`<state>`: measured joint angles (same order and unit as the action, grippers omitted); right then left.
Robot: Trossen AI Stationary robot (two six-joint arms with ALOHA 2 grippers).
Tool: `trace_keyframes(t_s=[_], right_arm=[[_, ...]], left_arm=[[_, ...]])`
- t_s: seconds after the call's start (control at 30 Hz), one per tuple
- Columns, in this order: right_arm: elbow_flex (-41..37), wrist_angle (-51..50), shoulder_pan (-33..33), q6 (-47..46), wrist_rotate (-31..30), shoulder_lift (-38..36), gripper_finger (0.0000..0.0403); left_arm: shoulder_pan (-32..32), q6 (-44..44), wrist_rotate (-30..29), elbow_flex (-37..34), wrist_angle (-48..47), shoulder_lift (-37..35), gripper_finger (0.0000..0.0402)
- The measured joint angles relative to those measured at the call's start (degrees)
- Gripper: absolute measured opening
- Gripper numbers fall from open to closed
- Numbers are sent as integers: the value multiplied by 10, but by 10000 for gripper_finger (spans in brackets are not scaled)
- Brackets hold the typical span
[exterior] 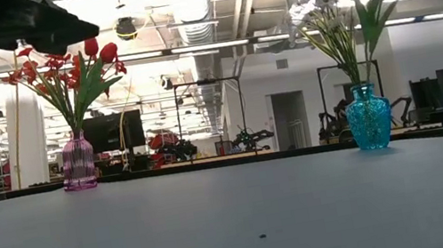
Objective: Sort flowers into vase by color
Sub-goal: Put the white flowers into the blue vase
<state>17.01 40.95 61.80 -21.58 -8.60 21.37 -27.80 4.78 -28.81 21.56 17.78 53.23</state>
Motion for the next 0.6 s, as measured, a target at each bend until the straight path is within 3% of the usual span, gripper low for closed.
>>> trace_keyframes(t_s=[0.23,0.47,0.6], right_arm=[[-2,-160,-1,68,-22,-88,24],[-69,-193,-4,60,-20,-214,24],[-108,-180,-8,37,2,-193,24]], left_arm=[[-9,-17,13,0,-5,0,190],[-12,-19,12,0,-9,0,190],[-12,-14,6,0,-4,0,190]])
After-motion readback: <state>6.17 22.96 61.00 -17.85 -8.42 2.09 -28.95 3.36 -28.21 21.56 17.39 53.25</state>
